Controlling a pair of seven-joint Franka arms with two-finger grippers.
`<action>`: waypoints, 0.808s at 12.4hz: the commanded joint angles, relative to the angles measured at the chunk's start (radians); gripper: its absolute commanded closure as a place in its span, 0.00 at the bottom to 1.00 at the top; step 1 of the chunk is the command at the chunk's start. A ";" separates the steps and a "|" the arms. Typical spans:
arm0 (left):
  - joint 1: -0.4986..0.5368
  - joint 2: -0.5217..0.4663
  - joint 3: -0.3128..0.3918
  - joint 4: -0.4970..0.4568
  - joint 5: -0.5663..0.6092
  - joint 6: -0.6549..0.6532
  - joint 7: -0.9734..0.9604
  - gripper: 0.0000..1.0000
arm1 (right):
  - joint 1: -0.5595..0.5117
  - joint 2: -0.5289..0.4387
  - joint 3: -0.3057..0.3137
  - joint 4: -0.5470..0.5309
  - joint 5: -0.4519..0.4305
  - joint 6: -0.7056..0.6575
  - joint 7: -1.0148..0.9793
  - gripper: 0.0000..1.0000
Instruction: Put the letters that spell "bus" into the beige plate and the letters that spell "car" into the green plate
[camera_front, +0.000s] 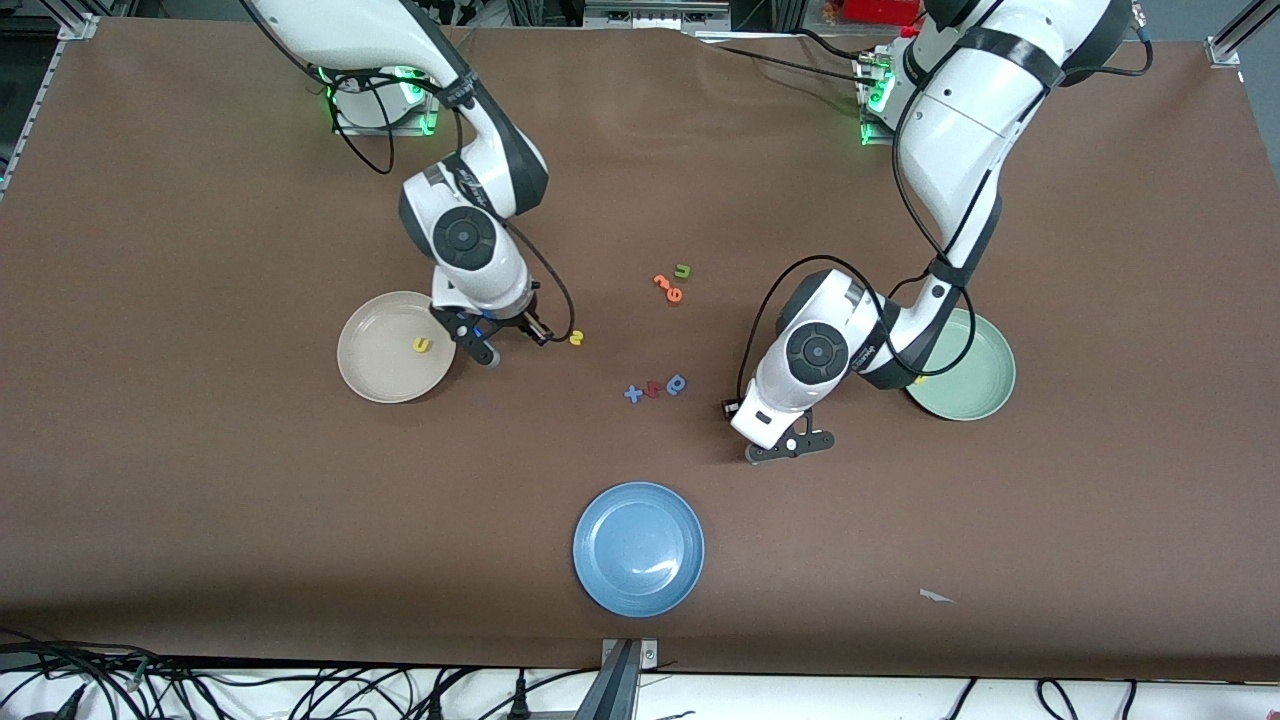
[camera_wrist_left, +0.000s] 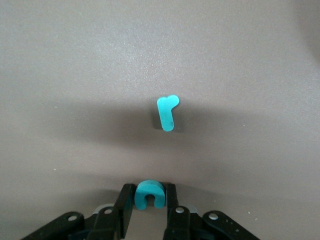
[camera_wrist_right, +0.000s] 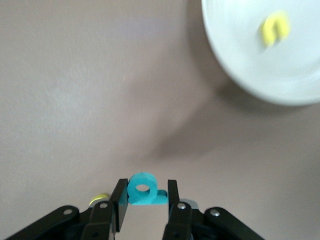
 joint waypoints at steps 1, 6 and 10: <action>-0.005 0.013 0.001 0.024 0.020 -0.016 -0.018 0.81 | -0.004 -0.057 -0.093 -0.013 0.001 -0.101 -0.257 0.64; 0.026 -0.007 -0.006 0.026 0.018 -0.037 -0.011 0.92 | -0.007 -0.066 -0.266 -0.064 0.016 -0.175 -0.626 0.64; 0.205 -0.114 -0.138 0.027 -0.018 -0.329 0.121 0.92 | -0.070 -0.052 -0.273 -0.164 0.049 -0.119 -0.704 0.61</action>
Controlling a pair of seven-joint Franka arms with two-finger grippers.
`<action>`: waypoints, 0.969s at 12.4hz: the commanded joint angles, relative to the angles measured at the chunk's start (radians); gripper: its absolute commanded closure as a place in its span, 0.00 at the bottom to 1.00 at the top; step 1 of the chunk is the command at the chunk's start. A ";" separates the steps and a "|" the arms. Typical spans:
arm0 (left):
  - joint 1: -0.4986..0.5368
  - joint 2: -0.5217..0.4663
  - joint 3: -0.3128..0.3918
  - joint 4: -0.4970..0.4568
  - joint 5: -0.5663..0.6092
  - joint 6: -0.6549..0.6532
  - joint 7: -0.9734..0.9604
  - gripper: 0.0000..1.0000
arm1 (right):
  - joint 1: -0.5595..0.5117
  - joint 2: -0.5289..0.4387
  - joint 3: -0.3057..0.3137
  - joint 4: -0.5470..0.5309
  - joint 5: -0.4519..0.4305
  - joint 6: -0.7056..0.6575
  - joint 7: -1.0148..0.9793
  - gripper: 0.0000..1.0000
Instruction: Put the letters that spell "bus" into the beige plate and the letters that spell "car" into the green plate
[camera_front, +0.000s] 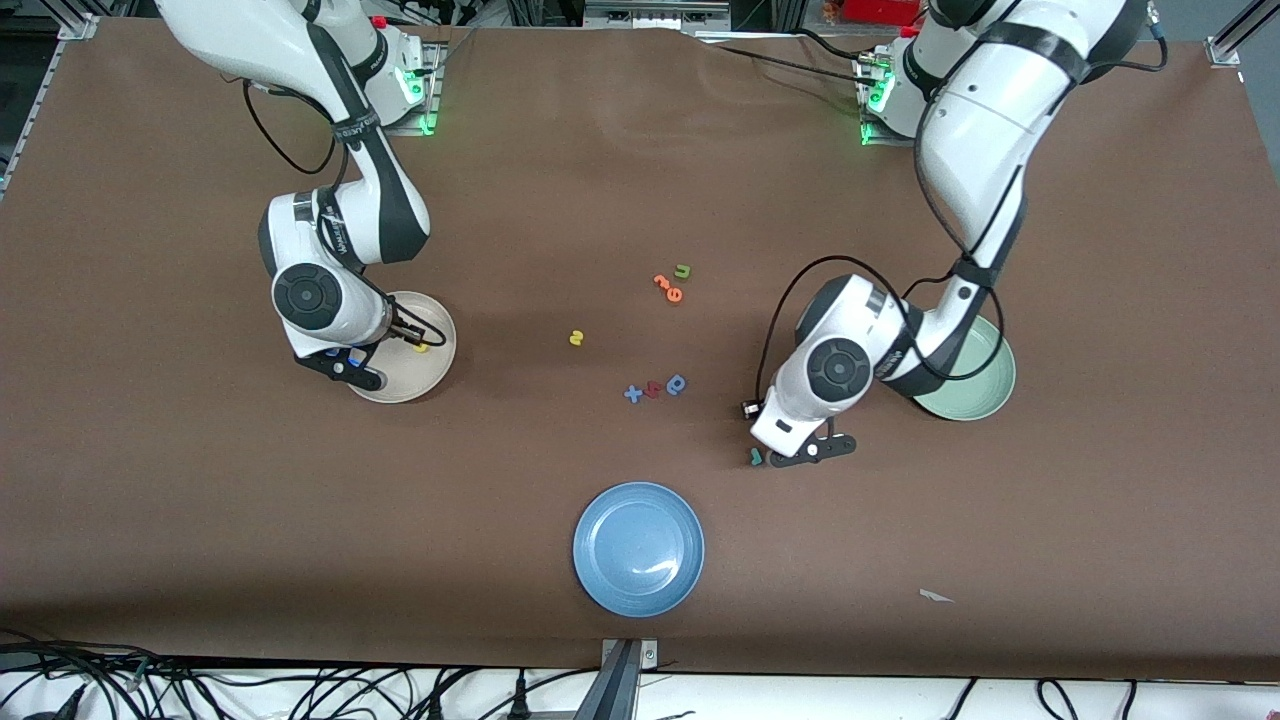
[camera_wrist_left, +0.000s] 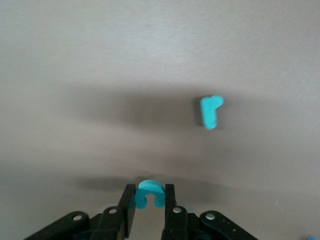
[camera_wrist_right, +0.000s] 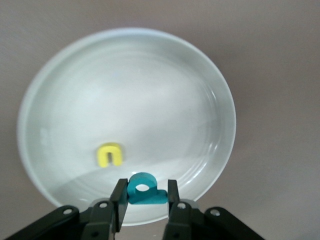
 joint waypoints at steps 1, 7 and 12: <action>0.155 -0.102 -0.105 -0.019 -0.022 -0.167 0.116 0.92 | -0.046 0.000 0.003 -0.051 0.093 0.034 -0.098 0.57; 0.420 -0.179 -0.118 -0.072 -0.009 -0.377 0.466 0.92 | -0.040 -0.020 0.058 0.010 0.126 0.005 -0.112 0.00; 0.532 -0.168 -0.116 -0.230 0.119 -0.211 0.546 0.85 | -0.011 0.032 0.210 0.183 0.127 0.006 -0.074 0.00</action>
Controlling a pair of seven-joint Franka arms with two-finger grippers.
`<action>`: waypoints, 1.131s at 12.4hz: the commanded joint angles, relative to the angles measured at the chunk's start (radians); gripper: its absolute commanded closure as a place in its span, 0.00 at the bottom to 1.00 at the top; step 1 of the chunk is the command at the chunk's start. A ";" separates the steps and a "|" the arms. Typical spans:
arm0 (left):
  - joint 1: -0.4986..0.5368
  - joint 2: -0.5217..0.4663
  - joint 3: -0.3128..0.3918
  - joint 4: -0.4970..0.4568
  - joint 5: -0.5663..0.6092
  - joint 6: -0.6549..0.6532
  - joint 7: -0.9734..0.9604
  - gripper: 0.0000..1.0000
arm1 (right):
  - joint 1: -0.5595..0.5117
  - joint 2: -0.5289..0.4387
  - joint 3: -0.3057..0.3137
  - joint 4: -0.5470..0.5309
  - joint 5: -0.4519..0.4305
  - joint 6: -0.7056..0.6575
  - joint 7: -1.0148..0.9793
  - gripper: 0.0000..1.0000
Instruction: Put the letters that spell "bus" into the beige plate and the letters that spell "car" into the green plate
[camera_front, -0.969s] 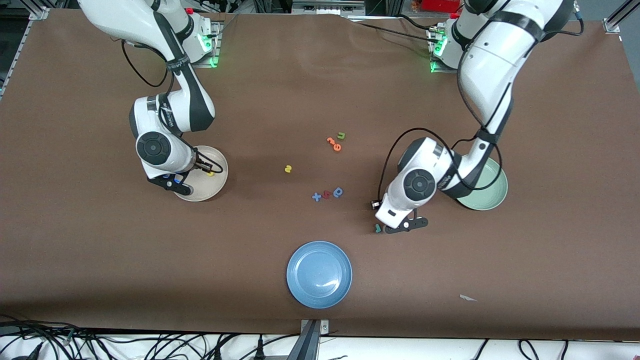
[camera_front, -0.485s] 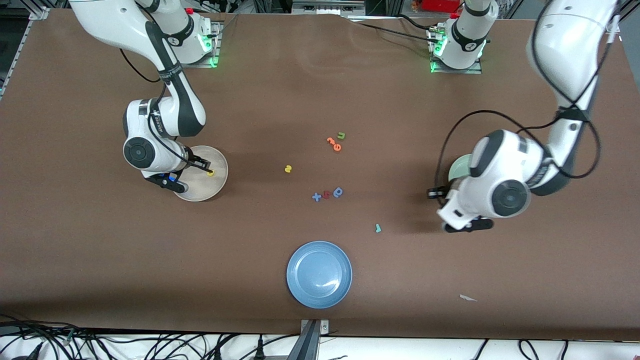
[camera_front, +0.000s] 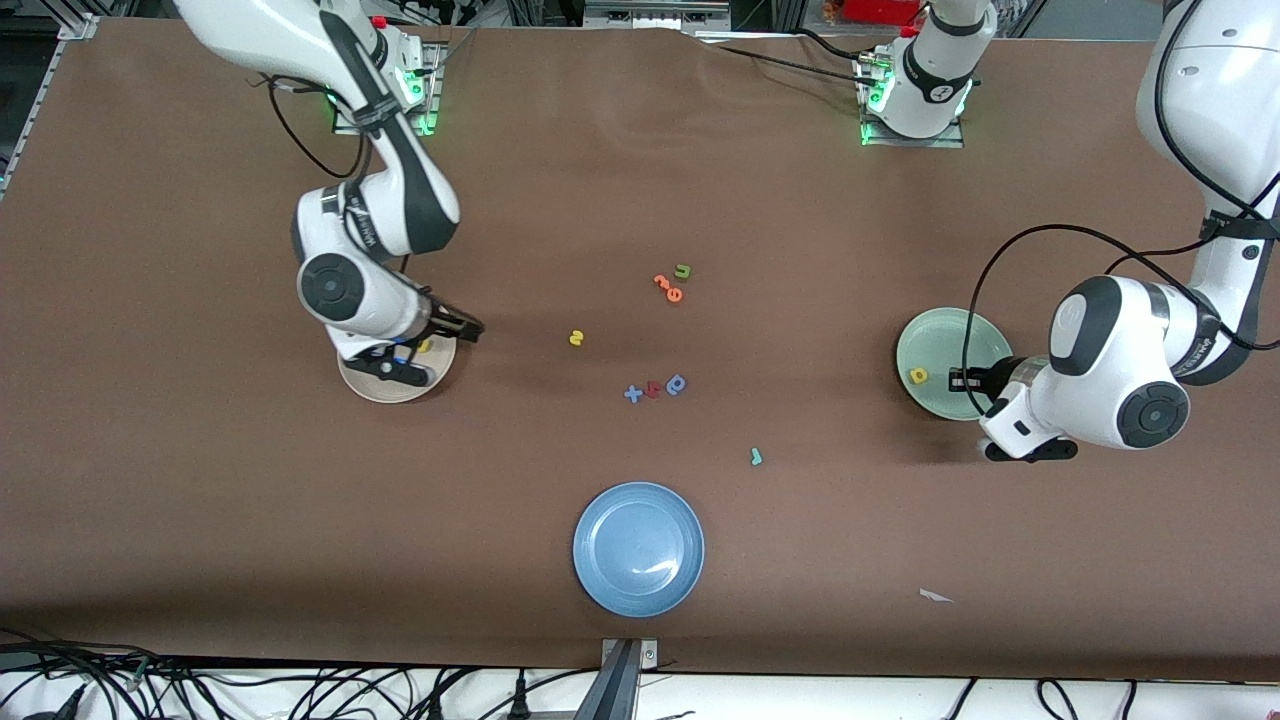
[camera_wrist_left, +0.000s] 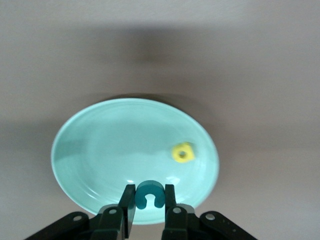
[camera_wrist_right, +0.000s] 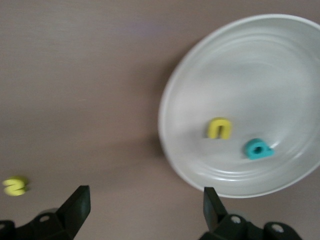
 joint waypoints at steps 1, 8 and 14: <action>0.041 -0.018 -0.015 -0.104 0.060 0.091 0.022 0.74 | 0.022 0.052 0.065 0.097 0.008 -0.005 -0.006 0.00; 0.010 -0.029 -0.039 -0.049 0.046 0.091 -0.052 0.00 | 0.174 0.184 0.065 0.137 0.011 0.228 0.167 0.46; -0.199 0.048 -0.043 0.170 -0.055 0.103 -0.446 0.00 | 0.183 0.216 0.064 0.134 -0.001 0.276 0.219 0.50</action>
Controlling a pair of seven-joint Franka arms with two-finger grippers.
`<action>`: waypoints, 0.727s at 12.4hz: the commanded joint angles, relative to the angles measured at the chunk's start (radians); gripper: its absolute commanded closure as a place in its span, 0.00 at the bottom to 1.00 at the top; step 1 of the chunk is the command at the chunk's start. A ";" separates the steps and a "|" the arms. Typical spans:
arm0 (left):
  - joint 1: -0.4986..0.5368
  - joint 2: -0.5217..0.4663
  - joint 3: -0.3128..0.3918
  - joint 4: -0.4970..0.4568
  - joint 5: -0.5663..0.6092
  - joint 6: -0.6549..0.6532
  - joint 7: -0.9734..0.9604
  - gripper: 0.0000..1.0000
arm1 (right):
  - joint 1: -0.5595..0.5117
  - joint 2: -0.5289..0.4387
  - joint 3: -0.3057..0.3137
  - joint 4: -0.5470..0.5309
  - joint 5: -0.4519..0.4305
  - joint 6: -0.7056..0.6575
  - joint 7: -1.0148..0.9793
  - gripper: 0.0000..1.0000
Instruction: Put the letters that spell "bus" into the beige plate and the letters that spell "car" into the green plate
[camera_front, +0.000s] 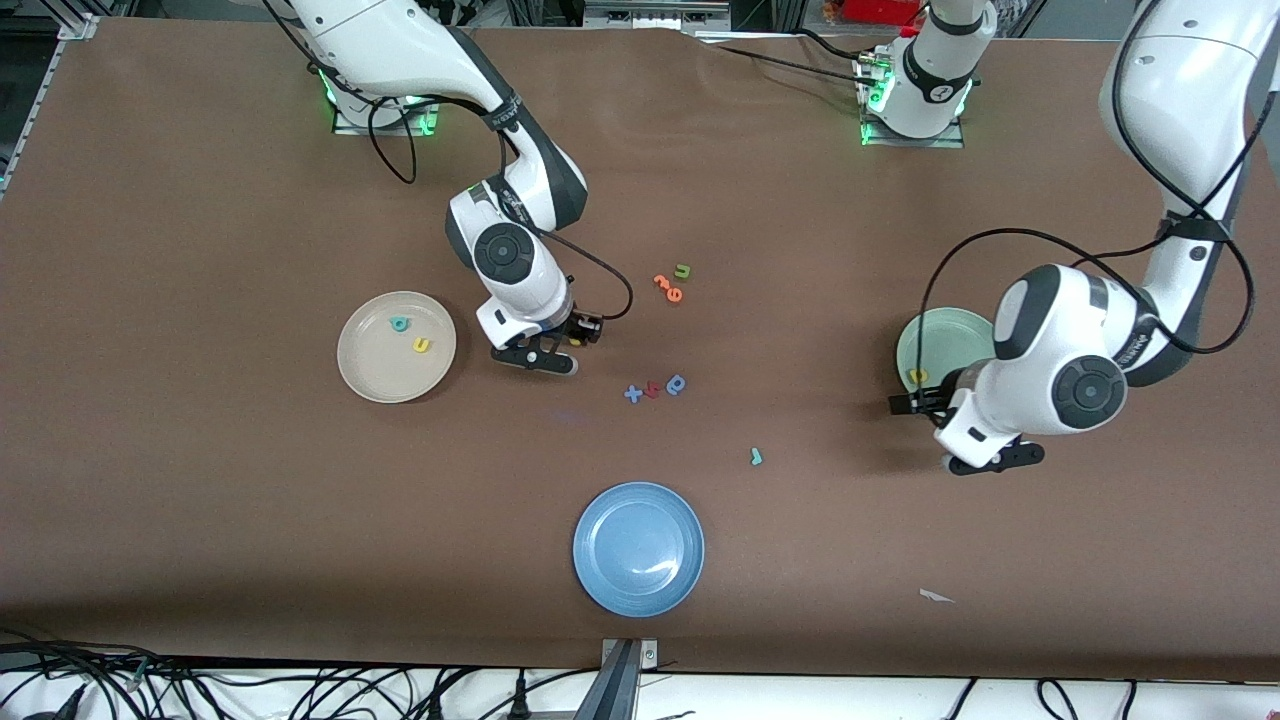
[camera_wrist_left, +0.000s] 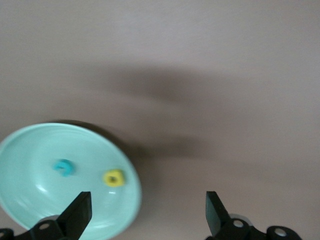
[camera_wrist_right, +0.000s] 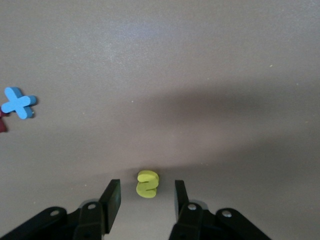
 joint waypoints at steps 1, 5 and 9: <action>-0.103 0.082 0.011 0.119 -0.023 0.014 -0.160 0.00 | 0.009 0.023 -0.007 0.021 -0.002 0.023 0.021 0.50; -0.223 0.143 0.036 0.127 -0.018 0.208 -0.374 0.00 | 0.037 0.034 -0.013 0.004 -0.005 0.040 0.058 0.51; -0.314 0.217 0.106 0.132 -0.018 0.387 -0.468 0.00 | 0.038 0.034 -0.025 -0.004 -0.020 0.041 0.061 0.53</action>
